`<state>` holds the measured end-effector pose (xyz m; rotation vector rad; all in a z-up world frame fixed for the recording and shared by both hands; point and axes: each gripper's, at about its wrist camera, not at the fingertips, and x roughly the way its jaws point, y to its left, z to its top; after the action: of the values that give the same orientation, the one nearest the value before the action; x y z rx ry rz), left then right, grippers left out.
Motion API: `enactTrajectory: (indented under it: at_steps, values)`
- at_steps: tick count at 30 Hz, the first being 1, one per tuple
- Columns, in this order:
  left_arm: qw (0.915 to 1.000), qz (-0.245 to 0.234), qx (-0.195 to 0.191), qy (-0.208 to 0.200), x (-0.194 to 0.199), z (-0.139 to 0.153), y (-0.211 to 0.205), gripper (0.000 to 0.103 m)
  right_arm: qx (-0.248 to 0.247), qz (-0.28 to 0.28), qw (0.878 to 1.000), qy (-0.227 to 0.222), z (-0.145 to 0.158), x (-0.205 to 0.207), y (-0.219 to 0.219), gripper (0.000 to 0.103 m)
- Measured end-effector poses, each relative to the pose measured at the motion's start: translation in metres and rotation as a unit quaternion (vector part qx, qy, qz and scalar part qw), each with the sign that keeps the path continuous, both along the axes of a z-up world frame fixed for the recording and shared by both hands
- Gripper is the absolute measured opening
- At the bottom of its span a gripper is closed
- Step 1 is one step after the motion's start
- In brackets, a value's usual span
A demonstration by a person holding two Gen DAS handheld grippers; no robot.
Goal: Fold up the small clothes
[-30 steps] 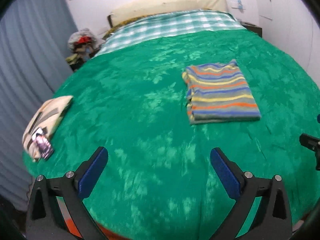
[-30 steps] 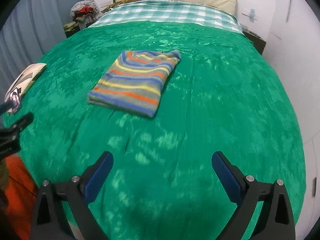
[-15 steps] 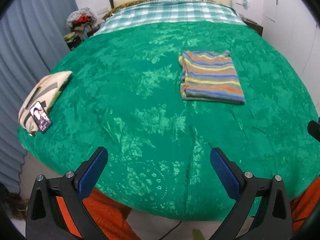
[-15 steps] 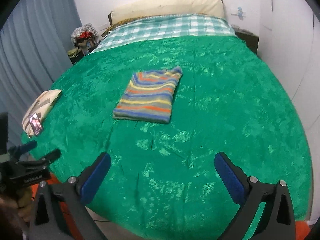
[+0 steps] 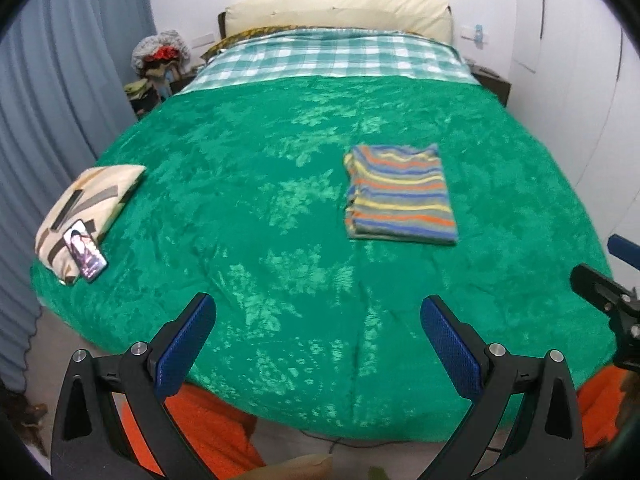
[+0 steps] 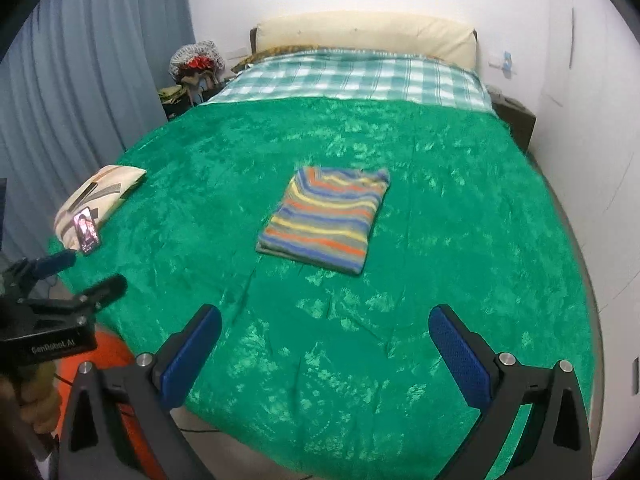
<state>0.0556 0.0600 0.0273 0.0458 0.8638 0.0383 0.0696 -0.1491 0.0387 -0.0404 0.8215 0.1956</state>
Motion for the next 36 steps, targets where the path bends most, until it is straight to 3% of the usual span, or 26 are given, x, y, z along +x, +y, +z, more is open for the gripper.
enactTrajectory:
  at_steps: [15,26,36]
  values:
    - [0.9998,-0.015,0.000,0.011,-0.035,0.027,-0.017,0.102,-0.037,-0.019,0.998,0.046,0.019,-0.043,-0.003,0.102]
    - [0.9993,-0.001,-0.008,0.036,-0.039,0.021,-0.020,0.102,-0.029,-0.009,0.999,0.026,0.038,-0.066,0.000,0.102]
    - [0.9998,-0.010,0.013,0.014,-0.043,0.027,-0.029,0.102,-0.042,-0.023,0.999,0.016,0.044,-0.064,0.002,0.102]
